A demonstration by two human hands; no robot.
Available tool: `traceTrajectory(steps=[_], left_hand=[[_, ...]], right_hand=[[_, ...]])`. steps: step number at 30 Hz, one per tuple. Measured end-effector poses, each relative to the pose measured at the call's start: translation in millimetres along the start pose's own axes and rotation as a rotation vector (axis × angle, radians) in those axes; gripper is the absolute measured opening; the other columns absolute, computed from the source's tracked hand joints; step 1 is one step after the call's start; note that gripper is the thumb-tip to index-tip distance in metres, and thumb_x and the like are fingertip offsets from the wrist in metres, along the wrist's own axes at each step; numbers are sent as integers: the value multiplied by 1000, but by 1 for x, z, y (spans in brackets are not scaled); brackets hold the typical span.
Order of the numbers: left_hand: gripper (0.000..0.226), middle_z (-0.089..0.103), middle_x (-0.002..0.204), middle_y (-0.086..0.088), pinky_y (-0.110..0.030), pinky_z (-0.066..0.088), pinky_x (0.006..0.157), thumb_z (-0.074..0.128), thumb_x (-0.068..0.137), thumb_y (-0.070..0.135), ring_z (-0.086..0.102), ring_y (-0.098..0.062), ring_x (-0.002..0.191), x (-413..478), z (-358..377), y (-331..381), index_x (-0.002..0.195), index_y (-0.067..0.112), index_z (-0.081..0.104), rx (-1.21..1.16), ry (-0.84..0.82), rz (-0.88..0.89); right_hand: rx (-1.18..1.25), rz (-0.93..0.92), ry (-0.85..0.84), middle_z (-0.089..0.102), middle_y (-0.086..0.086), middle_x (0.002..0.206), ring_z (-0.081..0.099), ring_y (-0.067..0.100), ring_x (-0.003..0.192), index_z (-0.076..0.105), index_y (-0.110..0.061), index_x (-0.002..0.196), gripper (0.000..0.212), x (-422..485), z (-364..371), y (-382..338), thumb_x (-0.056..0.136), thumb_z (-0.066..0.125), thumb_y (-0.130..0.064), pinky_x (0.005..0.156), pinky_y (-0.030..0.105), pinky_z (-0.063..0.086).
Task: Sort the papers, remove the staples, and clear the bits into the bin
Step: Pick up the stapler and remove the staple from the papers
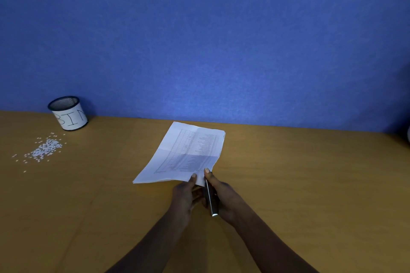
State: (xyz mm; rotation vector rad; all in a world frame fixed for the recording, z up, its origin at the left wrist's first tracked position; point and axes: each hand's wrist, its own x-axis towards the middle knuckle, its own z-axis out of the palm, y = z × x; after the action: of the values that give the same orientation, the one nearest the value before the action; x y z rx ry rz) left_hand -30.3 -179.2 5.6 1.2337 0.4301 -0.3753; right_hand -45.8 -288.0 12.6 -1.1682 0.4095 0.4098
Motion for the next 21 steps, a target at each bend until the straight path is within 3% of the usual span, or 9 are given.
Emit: traceTrajectory(steps=[4,8,10,13,18,21], left_hand=[[30,64,109,-21,-31,49,63,52,93,21,62,-32,91,3,-2,6,114,0,57,-28,63,13],[25,64,109,-17,-36,50,80,61,88,15,60,-32,102,9,-7,7,110,2,59,-38,120,6],[23,65,100,-15,-34,50,78,64,84,6,61,-30,93,7,-8,9,106,0,59,-61,115,5],[22,62,98,-13,-31,51,71,64,81,-3,60,-28,87,3,-8,13,102,0,58,-91,112,10],[15,61,93,-9,-32,53,72,64,79,-7,57,-28,95,0,-11,15,91,1,58,-103,123,35],[13,62,86,-7,-27,57,61,67,78,-6,60,-25,87,-2,-13,16,79,5,60,-55,130,65]], right_hand=[[11,32,22,62,3,72,54,13,56,69,-11,103,55,0,-1,1,81,55,-59,51,23,42],[-3,72,45,58,5,71,50,15,52,67,-9,98,66,-1,0,2,81,45,-69,47,25,37],[1,87,57,57,4,69,52,14,52,63,-9,91,62,-3,1,-1,84,42,-66,47,24,37],[-9,95,77,58,5,71,53,15,58,62,-8,97,58,-2,1,-3,88,40,-60,49,23,41],[-17,68,122,52,8,69,49,17,57,56,-3,91,40,-2,1,-6,94,44,-42,47,25,41],[-109,47,158,50,6,73,49,16,61,54,-4,92,27,2,-2,-8,96,44,-29,48,24,41]])
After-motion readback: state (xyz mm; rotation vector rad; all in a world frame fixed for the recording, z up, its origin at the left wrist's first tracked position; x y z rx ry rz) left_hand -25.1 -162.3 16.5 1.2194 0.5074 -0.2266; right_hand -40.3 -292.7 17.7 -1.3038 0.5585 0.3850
